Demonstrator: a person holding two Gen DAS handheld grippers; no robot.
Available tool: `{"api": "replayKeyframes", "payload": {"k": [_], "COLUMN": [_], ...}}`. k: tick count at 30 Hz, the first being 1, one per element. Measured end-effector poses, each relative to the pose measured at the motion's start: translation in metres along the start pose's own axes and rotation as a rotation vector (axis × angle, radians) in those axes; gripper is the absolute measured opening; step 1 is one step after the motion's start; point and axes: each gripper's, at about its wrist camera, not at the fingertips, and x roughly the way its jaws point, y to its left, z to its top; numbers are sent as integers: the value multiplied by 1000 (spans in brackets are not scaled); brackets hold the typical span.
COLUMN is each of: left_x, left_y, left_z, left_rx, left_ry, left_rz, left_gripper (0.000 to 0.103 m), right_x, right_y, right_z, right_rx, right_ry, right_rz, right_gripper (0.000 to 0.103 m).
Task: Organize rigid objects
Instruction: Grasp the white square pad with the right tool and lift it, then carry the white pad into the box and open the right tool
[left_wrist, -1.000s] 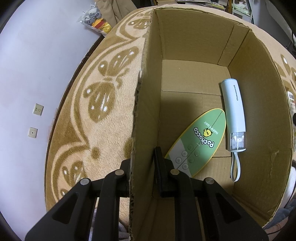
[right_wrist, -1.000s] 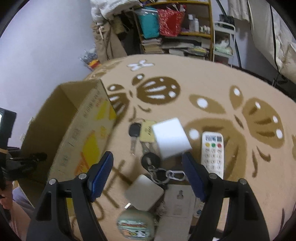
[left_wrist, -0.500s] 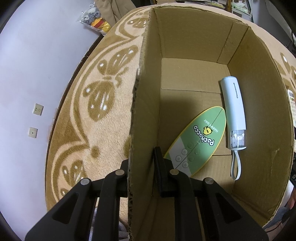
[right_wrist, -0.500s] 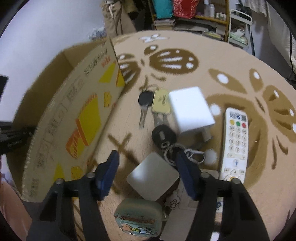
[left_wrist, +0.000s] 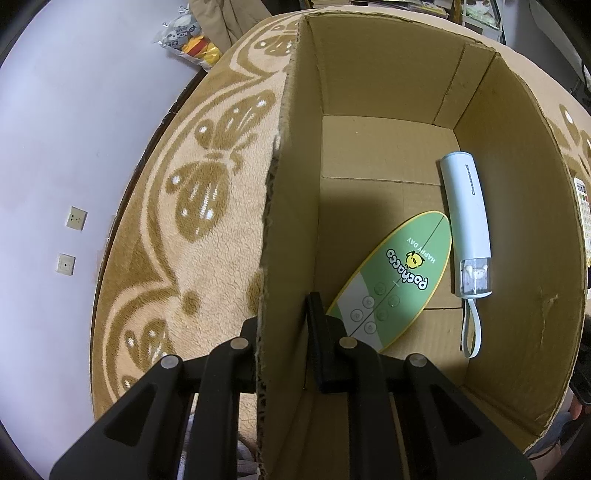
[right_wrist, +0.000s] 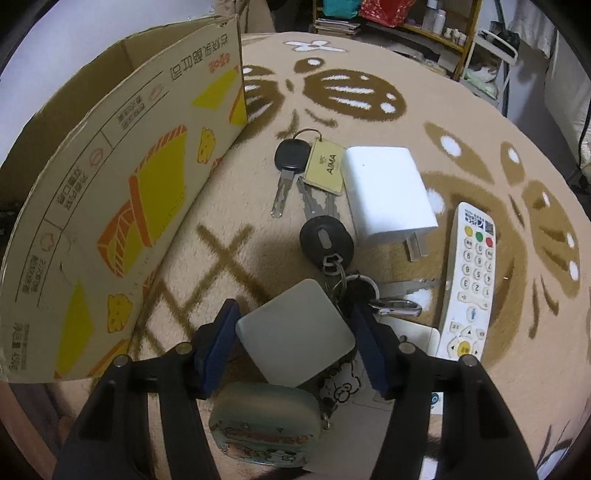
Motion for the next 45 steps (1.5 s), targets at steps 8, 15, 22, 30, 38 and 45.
{"api": "replayKeyframes", "payload": {"k": [8, 15, 22, 30, 38, 45], "left_x": [0, 0, 1, 2, 3, 3], "left_y": [1, 1, 1, 3, 4, 3], "left_z": [0, 0, 0, 1, 1, 1], "left_rx": [-2, -2, 1, -2, -2, -4], "left_ry": [0, 0, 1, 6, 7, 7], "left_rz": [-3, -3, 1, -2, -4, -7], "left_gripper": [15, 15, 15, 15, 15, 15], "right_x": [-10, -27, -34, -63, -93, -97], "right_y": [2, 0, -1, 10, 34, 52], "right_z": [5, 12, 23, 41, 66, 81], "right_rx": [13, 61, 99, 82, 34, 2], "right_ry": [-40, -131, -187, -264, -349, -373], "right_rz": [0, 28, 55, 68, 95, 119], "right_gripper": [65, 65, 65, 65, 65, 65]}}
